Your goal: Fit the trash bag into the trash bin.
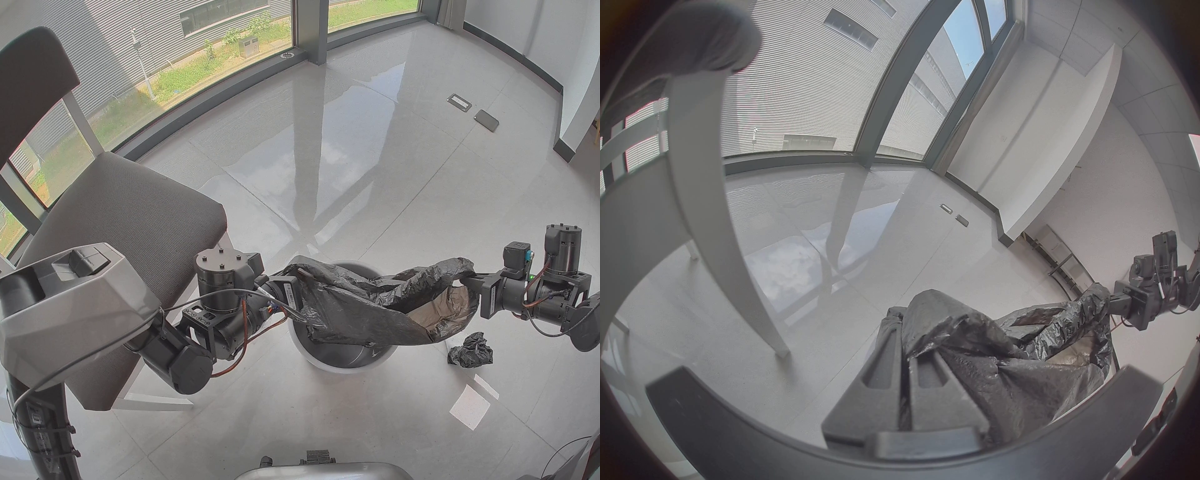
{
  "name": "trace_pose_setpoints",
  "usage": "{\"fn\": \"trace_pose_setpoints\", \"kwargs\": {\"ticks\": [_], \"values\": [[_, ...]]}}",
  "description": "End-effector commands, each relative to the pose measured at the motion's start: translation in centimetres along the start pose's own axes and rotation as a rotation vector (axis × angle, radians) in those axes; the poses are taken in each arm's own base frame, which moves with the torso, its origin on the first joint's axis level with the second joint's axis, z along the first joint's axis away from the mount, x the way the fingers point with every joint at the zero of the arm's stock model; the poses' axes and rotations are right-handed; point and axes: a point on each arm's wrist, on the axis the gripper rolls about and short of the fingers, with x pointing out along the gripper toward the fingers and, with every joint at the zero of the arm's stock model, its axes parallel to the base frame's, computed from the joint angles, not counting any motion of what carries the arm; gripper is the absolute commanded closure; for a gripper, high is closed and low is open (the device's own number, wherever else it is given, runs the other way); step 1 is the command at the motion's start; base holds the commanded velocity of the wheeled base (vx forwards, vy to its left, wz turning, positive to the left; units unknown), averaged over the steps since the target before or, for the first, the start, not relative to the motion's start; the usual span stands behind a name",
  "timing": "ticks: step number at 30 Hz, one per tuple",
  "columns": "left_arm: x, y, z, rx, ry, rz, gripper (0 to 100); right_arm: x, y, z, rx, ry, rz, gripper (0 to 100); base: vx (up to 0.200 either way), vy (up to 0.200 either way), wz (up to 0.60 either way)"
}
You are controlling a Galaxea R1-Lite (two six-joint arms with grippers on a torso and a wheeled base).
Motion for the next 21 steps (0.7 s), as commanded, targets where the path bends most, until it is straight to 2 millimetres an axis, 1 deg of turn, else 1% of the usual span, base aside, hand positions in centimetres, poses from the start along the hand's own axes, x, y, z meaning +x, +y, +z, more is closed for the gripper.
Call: {"fn": "trace_pose_setpoints", "kwargs": {"ticks": [1,4,8,12,16,19,21], "values": [[-1.2,1.0,1.3,-0.005,-0.035,0.018,100,1.9,-0.1,-1.1,0.005,0.033,0.016,100,0.000,0.000,0.00],[-1.4,1.0,1.7,-0.007,-0.048,0.018,100,2.7,-0.3,-1.1,-0.003,0.011,0.015,100,0.000,0.000,0.00],[-1.0,0.7,1.6,-0.007,-0.052,0.009,100,3.5,-1.0,-0.9,-0.016,0.000,0.004,100,0.000,0.000,0.00],[0.5,0.4,1.4,-0.009,-0.069,-0.001,100,4.6,-1.9,-0.8,-0.023,-0.005,-0.007,100,0.000,0.000,0.00],[0.9,0.0,1.5,-0.016,-0.068,-0.012,100,5.1,-2.3,-0.4,-0.025,-0.015,-0.013,100,0.000,0.000,0.00],[1.6,-0.1,0.6,-0.014,-0.052,-0.014,100,5.4,-2.4,-0.5,-0.022,-0.008,-0.014,100,0.000,0.000,0.00],[2.3,-0.1,0.4,-0.016,-0.061,-0.014,100,5.5,-2.5,-0.2,-0.026,-0.018,-0.015,100,0.000,0.000,0.00]]}}
